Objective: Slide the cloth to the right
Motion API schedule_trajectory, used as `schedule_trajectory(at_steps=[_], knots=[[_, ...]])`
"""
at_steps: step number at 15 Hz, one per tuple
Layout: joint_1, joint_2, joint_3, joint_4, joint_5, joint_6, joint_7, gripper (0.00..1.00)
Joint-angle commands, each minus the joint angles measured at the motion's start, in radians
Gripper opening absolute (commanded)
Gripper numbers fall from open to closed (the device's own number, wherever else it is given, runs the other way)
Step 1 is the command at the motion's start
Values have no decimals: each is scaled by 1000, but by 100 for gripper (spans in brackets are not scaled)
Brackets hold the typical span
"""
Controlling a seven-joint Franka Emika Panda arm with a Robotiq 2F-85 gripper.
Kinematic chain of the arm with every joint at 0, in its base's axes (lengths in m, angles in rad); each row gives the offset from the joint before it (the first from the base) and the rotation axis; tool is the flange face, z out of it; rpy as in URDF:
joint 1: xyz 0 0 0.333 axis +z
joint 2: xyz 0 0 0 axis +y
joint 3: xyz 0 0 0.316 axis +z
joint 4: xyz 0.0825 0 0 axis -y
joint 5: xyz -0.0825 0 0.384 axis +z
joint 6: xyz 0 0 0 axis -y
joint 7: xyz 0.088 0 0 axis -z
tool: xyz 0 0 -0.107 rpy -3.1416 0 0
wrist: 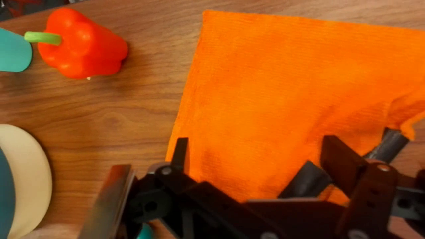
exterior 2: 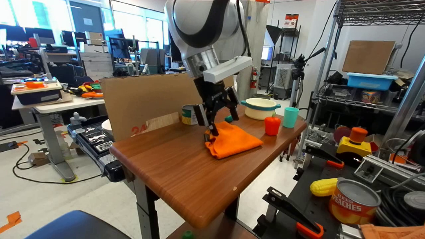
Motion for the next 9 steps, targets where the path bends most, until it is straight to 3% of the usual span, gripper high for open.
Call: schedule_trajectory(at_steps=[1, 4, 5, 9], knots=[[26, -45, 22, -13, -33, -25, -28, 100], [27, -142, 63, -72, 19, 19, -32, 100], [28, -53, 47, -5, -6, -4, -22, 100], [28, -63, 52, -11, -6, -7, -20, 100]])
